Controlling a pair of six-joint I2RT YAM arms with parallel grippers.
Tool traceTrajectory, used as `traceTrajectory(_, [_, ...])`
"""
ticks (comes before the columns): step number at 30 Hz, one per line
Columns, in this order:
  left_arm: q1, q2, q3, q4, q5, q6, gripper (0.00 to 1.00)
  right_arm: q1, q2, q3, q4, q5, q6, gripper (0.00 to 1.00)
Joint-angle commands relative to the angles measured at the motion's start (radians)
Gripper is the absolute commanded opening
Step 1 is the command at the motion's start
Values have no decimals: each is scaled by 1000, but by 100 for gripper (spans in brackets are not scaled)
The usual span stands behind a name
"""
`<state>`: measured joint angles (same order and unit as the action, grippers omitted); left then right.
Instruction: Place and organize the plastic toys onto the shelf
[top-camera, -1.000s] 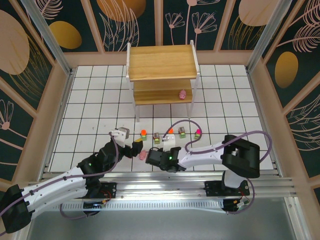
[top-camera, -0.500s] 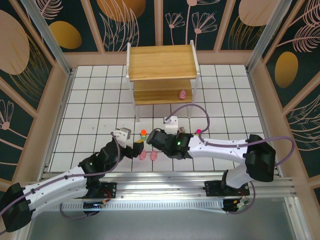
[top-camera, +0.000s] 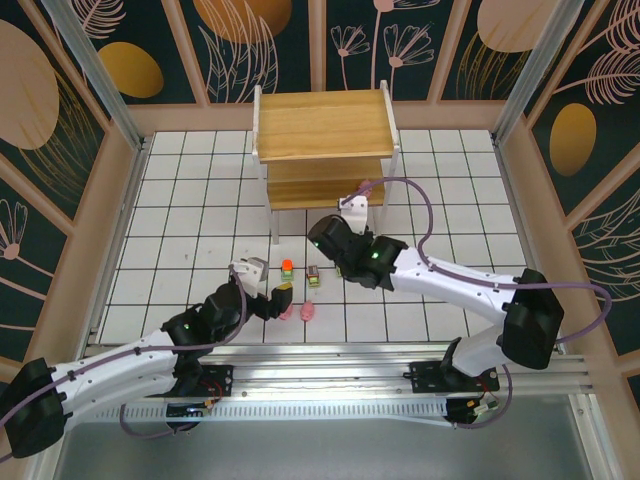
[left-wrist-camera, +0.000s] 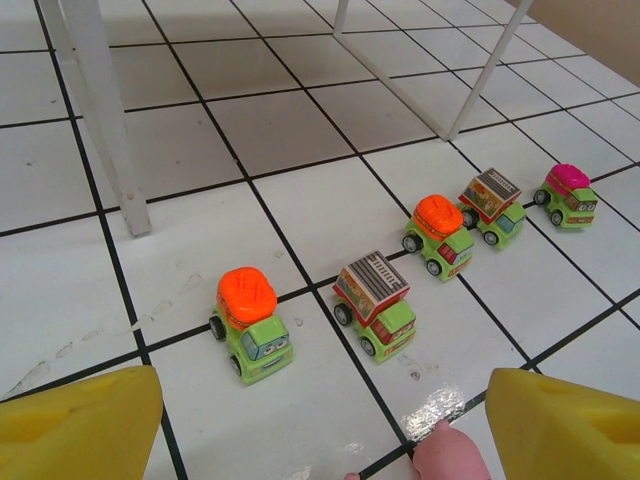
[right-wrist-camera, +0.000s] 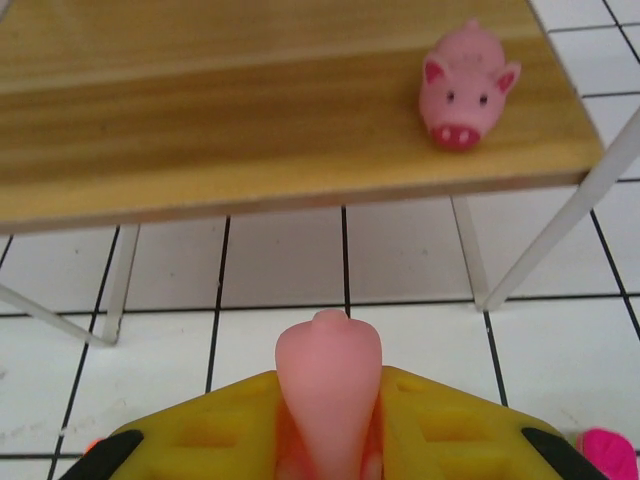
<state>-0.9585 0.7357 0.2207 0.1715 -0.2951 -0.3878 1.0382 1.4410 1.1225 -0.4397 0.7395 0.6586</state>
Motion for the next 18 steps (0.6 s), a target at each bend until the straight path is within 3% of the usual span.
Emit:
traceTrajectory(1, [-11, 6, 5, 28, 0, 22, 84, -30, 30, 54, 59, 5, -83, 27])
traceTrajectory(18, [-14, -12, 0, 25, -9, 18, 84, -163, 149, 167, 145, -68, -218, 27])
